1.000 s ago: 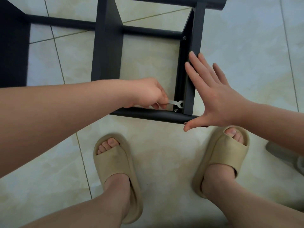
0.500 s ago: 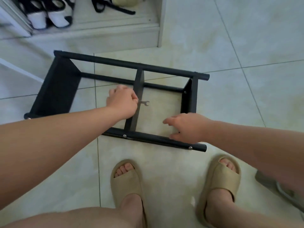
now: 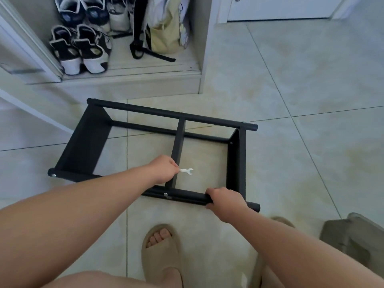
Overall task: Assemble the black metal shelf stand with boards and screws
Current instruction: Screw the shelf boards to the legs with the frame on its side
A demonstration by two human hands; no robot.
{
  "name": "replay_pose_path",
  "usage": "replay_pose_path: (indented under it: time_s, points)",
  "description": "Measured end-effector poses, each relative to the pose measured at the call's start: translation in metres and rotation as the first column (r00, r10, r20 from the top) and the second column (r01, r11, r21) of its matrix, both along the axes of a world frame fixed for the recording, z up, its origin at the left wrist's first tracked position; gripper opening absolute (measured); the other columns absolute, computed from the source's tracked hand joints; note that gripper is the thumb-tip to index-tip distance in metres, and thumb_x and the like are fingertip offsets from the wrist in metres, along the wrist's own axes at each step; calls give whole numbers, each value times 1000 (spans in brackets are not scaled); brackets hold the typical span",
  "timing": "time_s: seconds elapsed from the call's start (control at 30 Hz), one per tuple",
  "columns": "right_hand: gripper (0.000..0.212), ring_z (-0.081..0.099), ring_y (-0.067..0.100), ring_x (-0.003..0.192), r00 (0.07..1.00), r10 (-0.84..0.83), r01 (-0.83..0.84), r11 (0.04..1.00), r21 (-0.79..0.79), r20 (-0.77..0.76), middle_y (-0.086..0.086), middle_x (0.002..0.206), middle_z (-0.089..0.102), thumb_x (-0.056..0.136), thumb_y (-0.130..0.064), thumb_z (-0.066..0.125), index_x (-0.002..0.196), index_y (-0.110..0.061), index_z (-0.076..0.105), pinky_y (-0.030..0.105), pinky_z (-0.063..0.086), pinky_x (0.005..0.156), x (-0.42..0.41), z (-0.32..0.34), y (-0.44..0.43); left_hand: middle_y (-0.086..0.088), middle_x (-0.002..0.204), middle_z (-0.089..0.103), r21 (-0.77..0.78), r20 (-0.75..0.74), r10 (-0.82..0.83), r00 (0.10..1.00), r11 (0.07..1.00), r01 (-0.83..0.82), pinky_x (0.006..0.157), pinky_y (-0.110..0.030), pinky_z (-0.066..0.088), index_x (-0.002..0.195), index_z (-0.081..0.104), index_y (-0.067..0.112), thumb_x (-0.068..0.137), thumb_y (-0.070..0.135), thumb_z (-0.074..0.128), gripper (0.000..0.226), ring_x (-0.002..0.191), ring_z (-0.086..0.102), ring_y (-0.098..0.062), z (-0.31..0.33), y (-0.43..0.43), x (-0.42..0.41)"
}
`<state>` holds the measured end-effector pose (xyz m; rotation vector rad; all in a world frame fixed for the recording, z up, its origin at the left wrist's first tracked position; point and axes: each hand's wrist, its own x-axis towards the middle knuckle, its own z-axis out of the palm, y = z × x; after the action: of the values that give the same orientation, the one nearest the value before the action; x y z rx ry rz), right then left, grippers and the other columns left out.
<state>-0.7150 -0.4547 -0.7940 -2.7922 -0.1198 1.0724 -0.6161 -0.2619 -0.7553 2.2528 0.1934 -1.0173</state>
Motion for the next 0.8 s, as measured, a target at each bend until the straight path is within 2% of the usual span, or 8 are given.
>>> replay_pose_path:
  time_s: [0.1, 0.2, 0.37, 0.5, 0.63, 0.7, 0.8]
  points:
    - [19, 62, 29, 93, 999, -39, 39, 999, -3, 24, 3, 107, 60, 102, -32, 52, 115, -19, 57, 35, 43, 71, -5, 4, -13, -2, 71, 53, -24, -14, 22, 1000, 999, -22, 52, -25, 36, 96, 66, 15, 100, 19, 56, 12, 59, 44, -15, 0, -11, -5]
    - [18, 59, 26, 91, 997, -71, 72, 997, -22, 38, 1, 108, 58, 103, -30, 51, 115, -19, 59, 34, 41, 72, -13, 8, -34, -3, 74, 53, -56, -49, 4, 999, 998, -6, 52, -24, 38, 90, 64, 18, 100, 20, 55, 14, 62, 44, -16, -1, -28, -11]
    - [17, 59, 24, 96, 992, -114, 117, 991, -59, 45, 0, 110, 59, 103, -29, 52, 114, -19, 61, 34, 44, 73, -30, 13, -73, -5, 93, 59, -127, -123, 2, 992, 992, -18, 67, -29, 46, 88, 63, 21, 99, 24, 59, 11, 85, 53, -23, -3, -61, -26]
    - [16, 55, 23, 88, 985, -170, 173, 980, -96, 35, 0, 108, 59, 101, -26, 54, 114, -20, 62, 33, 43, 71, -43, 14, -99, -9, 98, 57, -188, -168, 10, 986, 981, -42, 77, -34, 49, 93, 63, 19, 99, 23, 58, 9, 89, 54, -24, -5, -83, -37]
    - [17, 60, 23, 94, 984, -175, 176, 974, -139, 22, -1, 108, 61, 100, -29, 55, 115, -22, 62, 33, 47, 71, -52, 13, -119, -11, 112, 63, -208, -169, -9, 986, 978, -27, 91, -37, 54, 97, 62, 19, 99, 25, 58, 7, 114, 61, -26, -3, -98, -45]
    - [27, 60, 22, 102, 987, -161, 162, 977, -135, 19, -2, 115, 61, 99, -37, 57, 121, -23, 59, 36, 53, 80, -52, 11, -122, -13, 117, 64, -213, -178, -13, 984, 977, -26, 90, -37, 54, 95, 62, 19, 99, 23, 57, 8, 115, 61, -25, -4, -99, -45]
    - [67, 48, 22, 127, 990, -124, 126, 992, -25, 69, -4, 141, 49, 93, -56, 60, 149, -27, 37, 38, 47, 97, -44, 9, -117, -10, 119, 65, -209, -161, 19, 987, 977, -53, 88, -37, 54, 92, 61, 20, 101, 23, 56, 11, 112, 63, -22, -7, -90, -38]
